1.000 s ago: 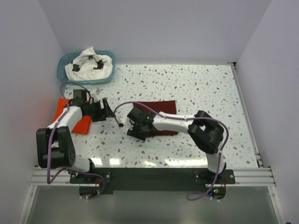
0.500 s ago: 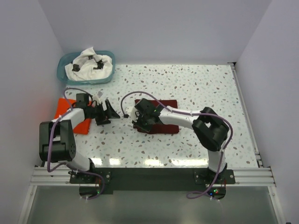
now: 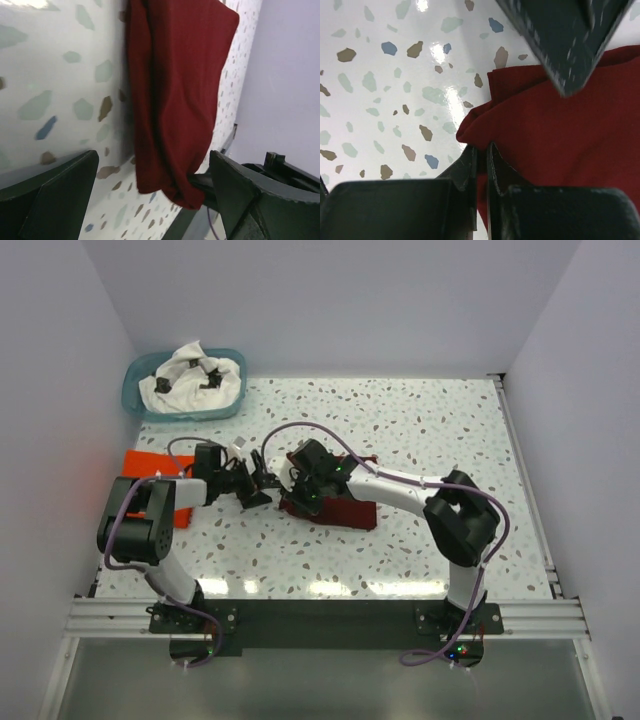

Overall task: Fold and stack the t-shirts
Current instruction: Neatly place the folded tshirt to the corner

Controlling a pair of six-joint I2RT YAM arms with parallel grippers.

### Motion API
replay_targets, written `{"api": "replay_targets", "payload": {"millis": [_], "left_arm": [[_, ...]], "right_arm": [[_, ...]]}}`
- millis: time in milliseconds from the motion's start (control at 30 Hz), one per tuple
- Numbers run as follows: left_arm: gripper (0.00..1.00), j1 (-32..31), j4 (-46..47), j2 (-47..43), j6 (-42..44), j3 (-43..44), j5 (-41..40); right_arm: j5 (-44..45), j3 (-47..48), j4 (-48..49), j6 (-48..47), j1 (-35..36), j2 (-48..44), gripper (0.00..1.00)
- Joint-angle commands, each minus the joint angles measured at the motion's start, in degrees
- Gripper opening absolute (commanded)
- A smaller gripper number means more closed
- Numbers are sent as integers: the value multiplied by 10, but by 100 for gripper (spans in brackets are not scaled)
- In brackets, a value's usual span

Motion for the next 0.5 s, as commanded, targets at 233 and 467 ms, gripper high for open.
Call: {"api": "replay_targets", "payload": {"millis": [233, 467], "left_arm": [[94, -75, 143, 80, -145, -13, 24], [80, -99, 163, 102, -191, -7, 23]], "right_arm": [[-41, 40, 31, 36, 19, -41, 0], [-39, 57, 51, 56, 31, -22, 0]]}}
